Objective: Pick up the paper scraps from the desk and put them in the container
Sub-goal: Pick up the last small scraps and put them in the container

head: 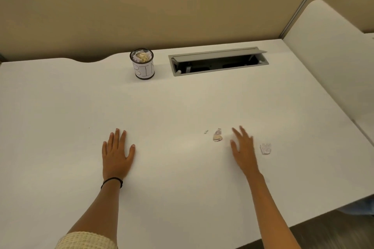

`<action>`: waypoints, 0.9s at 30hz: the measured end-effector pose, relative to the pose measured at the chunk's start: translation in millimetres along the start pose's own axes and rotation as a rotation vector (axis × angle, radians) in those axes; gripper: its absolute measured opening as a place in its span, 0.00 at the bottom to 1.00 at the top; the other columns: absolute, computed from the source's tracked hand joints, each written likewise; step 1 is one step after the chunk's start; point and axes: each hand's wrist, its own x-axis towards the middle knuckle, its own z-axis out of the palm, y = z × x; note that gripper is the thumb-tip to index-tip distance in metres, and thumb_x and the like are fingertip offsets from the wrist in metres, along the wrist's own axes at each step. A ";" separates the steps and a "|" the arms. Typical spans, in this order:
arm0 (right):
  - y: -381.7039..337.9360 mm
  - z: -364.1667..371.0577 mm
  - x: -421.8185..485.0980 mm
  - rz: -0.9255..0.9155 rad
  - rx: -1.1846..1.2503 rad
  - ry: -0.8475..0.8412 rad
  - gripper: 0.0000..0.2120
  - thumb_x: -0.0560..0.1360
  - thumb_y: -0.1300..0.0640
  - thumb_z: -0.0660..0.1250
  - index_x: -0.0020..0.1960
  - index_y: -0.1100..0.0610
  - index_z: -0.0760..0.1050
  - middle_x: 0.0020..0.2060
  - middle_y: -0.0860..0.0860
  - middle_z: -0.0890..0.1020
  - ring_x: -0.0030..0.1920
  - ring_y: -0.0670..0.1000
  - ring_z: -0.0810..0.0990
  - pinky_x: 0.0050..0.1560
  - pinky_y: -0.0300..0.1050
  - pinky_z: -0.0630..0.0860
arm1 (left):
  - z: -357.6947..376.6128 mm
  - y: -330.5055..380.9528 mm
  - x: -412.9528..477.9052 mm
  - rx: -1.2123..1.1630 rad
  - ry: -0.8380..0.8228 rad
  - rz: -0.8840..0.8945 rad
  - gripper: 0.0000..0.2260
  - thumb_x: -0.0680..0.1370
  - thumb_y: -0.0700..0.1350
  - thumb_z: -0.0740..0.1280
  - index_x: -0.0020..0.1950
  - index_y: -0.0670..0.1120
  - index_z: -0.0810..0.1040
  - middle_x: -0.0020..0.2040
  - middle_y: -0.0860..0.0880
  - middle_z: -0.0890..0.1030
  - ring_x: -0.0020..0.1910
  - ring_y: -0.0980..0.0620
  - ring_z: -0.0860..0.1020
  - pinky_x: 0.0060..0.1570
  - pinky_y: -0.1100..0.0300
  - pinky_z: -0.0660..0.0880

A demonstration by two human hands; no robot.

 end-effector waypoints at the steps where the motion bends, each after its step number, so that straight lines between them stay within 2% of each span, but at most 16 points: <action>1: 9.5 -6.0 -3.9 0.099 -0.026 0.086 0.21 0.79 0.60 0.59 0.72 0.58 0.64 0.74 0.58 0.60 0.76 0.55 0.56 0.75 0.53 0.42 | 0.1 0.3 -0.1 -0.001 -0.002 -0.004 0.29 0.77 0.58 0.49 0.77 0.49 0.54 0.78 0.49 0.51 0.77 0.51 0.48 0.75 0.51 0.43; 2: 19.2 -11.5 -8.1 0.209 -0.054 0.137 0.22 0.79 0.60 0.59 0.72 0.59 0.63 0.74 0.60 0.59 0.76 0.57 0.55 0.75 0.55 0.43 | 0.4 0.4 0.0 -0.001 -0.004 -0.007 0.28 0.78 0.56 0.51 0.77 0.48 0.54 0.78 0.49 0.52 0.77 0.51 0.48 0.75 0.50 0.43; 4: 35.3 -18.2 -17.3 0.404 -0.092 0.134 0.24 0.79 0.58 0.58 0.74 0.60 0.59 0.75 0.63 0.55 0.76 0.59 0.52 0.75 0.59 0.45 | 0.6 0.5 0.0 0.003 -0.003 -0.007 0.26 0.80 0.53 0.54 0.77 0.48 0.54 0.78 0.49 0.52 0.77 0.50 0.48 0.75 0.49 0.44; 7: 41.4 -11.9 -26.8 0.491 -0.108 0.048 0.27 0.80 0.53 0.56 0.75 0.61 0.52 0.76 0.63 0.51 0.77 0.59 0.48 0.75 0.58 0.45 | -0.8 1.6 -0.2 0.010 -0.009 -0.008 0.29 0.78 0.56 0.51 0.77 0.48 0.54 0.78 0.49 0.52 0.77 0.50 0.48 0.74 0.52 0.42; 11: 18.4 10.4 -23.7 0.360 -0.132 -0.027 0.29 0.80 0.52 0.56 0.76 0.62 0.50 0.76 0.61 0.49 0.77 0.57 0.46 0.76 0.53 0.45 | -0.8 1.6 0.5 0.009 -0.006 -0.002 0.30 0.76 0.58 0.49 0.77 0.48 0.55 0.78 0.49 0.52 0.77 0.50 0.48 0.75 0.51 0.43; 15: -8.7 30.5 -15.1 0.185 -0.209 -0.185 0.30 0.81 0.50 0.55 0.76 0.61 0.48 0.76 0.61 0.45 0.77 0.57 0.45 0.75 0.52 0.45 | -1.0 1.5 0.2 0.004 0.011 0.009 0.32 0.75 0.61 0.45 0.76 0.48 0.56 0.78 0.49 0.53 0.77 0.50 0.49 0.74 0.52 0.43; 19: -27.3 37.2 -16.2 0.024 -0.151 -0.315 0.29 0.81 0.51 0.53 0.76 0.59 0.45 0.77 0.57 0.44 0.77 0.54 0.43 0.75 0.50 0.43 | -1.6 1.9 -0.6 -0.004 0.020 0.013 0.33 0.74 0.62 0.45 0.76 0.48 0.56 0.78 0.49 0.54 0.77 0.50 0.49 0.74 0.51 0.43; 22: -21.9 26.7 -31.5 0.037 -0.129 -0.152 0.27 0.81 0.54 0.55 0.76 0.58 0.49 0.77 0.57 0.47 0.77 0.53 0.46 0.75 0.50 0.41 | -1.2 1.5 -0.6 -0.006 0.015 0.010 0.32 0.75 0.60 0.47 0.76 0.48 0.56 0.78 0.48 0.53 0.77 0.50 0.49 0.74 0.51 0.43; 25: 1.6 10.4 -60.0 0.227 -0.157 0.097 0.26 0.80 0.58 0.57 0.75 0.62 0.55 0.76 0.61 0.51 0.77 0.58 0.49 0.75 0.55 0.44 | -0.4 1.6 -0.5 -0.005 0.009 0.001 0.30 0.76 0.58 0.49 0.76 0.47 0.56 0.78 0.48 0.53 0.77 0.49 0.49 0.75 0.51 0.43; 27: 19.8 1.9 -78.7 0.365 -0.202 0.176 0.26 0.80 0.57 0.57 0.75 0.64 0.54 0.75 0.64 0.51 0.76 0.61 0.48 0.76 0.57 0.45 | 0.0 2.0 0.0 -0.005 0.009 0.000 0.30 0.76 0.57 0.50 0.76 0.47 0.56 0.78 0.48 0.53 0.77 0.49 0.49 0.75 0.51 0.44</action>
